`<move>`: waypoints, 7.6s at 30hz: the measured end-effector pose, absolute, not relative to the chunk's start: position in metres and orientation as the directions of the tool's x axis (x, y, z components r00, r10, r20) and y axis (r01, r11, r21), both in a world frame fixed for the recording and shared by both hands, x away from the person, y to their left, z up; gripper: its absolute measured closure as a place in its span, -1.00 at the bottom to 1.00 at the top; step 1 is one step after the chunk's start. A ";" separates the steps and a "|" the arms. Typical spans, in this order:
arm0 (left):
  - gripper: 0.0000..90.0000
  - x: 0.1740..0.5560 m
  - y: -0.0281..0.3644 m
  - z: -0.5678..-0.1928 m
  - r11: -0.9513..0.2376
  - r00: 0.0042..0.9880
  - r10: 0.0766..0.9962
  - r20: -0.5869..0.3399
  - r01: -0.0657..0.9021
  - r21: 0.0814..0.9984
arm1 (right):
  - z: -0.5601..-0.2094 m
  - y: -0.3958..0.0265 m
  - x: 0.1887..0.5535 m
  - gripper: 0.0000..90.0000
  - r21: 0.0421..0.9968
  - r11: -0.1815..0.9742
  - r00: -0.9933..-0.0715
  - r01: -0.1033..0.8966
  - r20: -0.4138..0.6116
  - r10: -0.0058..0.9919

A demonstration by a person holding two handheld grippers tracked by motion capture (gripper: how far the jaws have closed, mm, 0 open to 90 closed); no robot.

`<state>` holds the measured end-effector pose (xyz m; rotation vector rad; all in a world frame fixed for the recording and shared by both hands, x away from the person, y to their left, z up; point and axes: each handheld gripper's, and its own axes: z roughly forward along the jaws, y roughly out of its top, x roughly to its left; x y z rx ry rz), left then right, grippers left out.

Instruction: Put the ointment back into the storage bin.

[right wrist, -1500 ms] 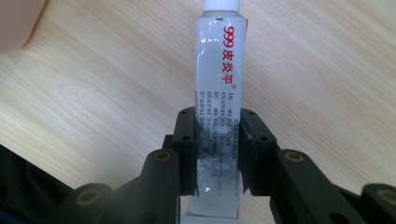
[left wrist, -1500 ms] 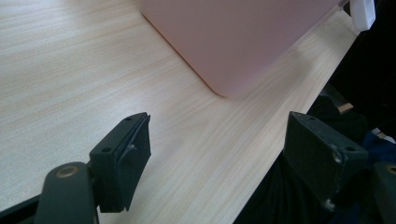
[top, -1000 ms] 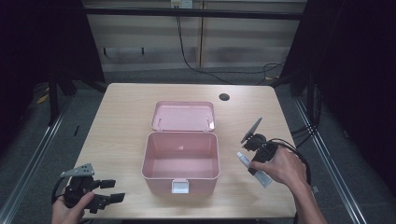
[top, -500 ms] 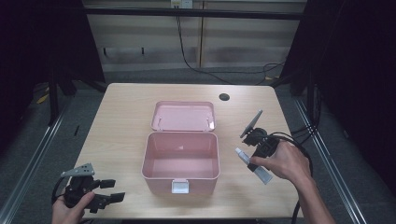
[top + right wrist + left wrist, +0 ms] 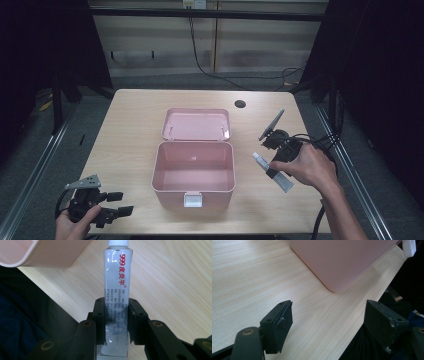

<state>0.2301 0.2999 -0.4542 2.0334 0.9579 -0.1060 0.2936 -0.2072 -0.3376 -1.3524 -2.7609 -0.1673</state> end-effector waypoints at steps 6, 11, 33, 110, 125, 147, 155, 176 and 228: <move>-0.49 0.230 0.300 -0.454 -0.329 0.700 0.590 -0.403 0.664 0.671 | -0.325 -0.203 0.295 0.59 0.078 0.621 -0.626 0.780 0.097 0.774; -0.49 0.230 0.300 -0.454 -0.331 0.702 0.587 -0.403 0.663 0.671 | -0.316 -0.197 0.296 0.59 0.105 0.650 -0.658 0.753 0.107 0.745; -0.49 0.230 0.299 -0.454 -0.338 0.709 0.580 -0.401 0.657 0.674 | -0.294 -0.152 0.299 0.59 0.172 0.788 -0.807 0.591 0.102 0.582; -0.49 0.230 0.300 -0.453 -0.334 0.709 0.577 -0.405 0.658 0.675 | -0.340 -0.024 0.319 0.58 0.171 0.954 -0.965 0.247 0.136 0.225; -0.49 0.230 0.299 -0.453 -0.343 0.713 0.574 -0.403 0.656 0.673 | -0.367 -0.024 0.319 0.58 0.133 0.959 -0.959 0.249 0.176 0.224; -0.49 0.229 0.299 -0.452 -0.343 0.718 0.569 -0.401 0.651 0.677 | -0.398 -0.016 0.320 0.58 0.108 0.968 -0.955 0.225 0.219 0.198; -0.49 0.229 0.299 -0.452 -0.341 0.720 0.565 -0.403 0.649 0.680 | -0.404 -0.013 0.320 0.58 0.101 0.968 -0.949 0.231 0.241 0.201; -0.49 0.229 0.299 -0.452 -0.346 0.722 0.564 -0.402 0.648 0.679 | -0.419 -0.012 0.320 0.58 0.083 0.973 -0.939 0.213 0.293 0.181; -0.49 0.229 0.299 -0.453 -0.344 0.714 0.572 -0.403 0.655 0.673 | -0.408 -0.018 0.318 0.41 0.077 0.972 -0.949 0.221 0.248 0.196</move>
